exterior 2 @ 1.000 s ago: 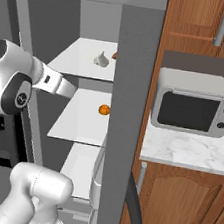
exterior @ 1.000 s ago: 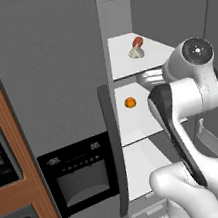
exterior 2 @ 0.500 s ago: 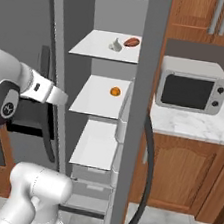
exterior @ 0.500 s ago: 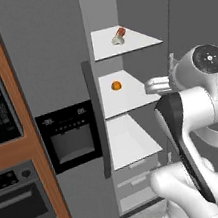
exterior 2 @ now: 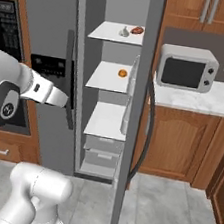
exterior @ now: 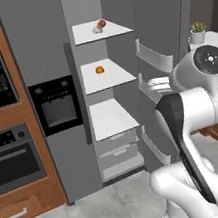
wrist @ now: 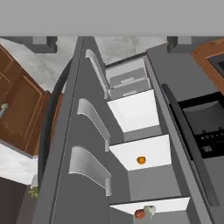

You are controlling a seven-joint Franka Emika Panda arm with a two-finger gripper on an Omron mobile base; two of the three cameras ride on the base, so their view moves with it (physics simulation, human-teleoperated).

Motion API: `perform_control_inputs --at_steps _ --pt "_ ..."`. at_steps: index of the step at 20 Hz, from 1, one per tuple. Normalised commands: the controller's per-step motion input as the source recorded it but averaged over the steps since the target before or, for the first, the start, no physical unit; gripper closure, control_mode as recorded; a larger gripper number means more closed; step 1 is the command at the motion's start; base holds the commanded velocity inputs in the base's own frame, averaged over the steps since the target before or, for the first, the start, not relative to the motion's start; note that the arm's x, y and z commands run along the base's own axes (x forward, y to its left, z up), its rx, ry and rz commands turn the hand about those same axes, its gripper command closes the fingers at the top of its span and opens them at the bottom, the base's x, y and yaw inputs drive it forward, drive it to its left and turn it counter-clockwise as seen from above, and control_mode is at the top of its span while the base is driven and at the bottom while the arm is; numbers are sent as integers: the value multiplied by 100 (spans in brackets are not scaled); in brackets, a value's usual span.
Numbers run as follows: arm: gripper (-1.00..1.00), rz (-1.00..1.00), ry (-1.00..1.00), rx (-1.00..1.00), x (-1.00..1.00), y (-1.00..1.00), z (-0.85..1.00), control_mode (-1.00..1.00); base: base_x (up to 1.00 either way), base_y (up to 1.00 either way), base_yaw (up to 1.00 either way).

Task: Place the garlic in the correct fridge rack based on whether it is a fruit or vegetable. Finally, close the fridge door.

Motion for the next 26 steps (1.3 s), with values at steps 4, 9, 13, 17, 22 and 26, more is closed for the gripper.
perform_control_inputs --at_steps 4,9,13,17,22,26 --pt "-100 0 0 0 0 0 0 100 -75 -67 12" --pt "-100 0 0 0 0 0 0 100 6 -98 18" --pt "-100 0 0 0 0 0 0 100 21 -100 22" --pt "-100 0 0 0 0 0 0 100 28 -99 24" --pt "-100 0 0 0 0 0 0 100 62 -65 37" --pt "-100 0 0 0 0 0 0 100 58 -65 40"
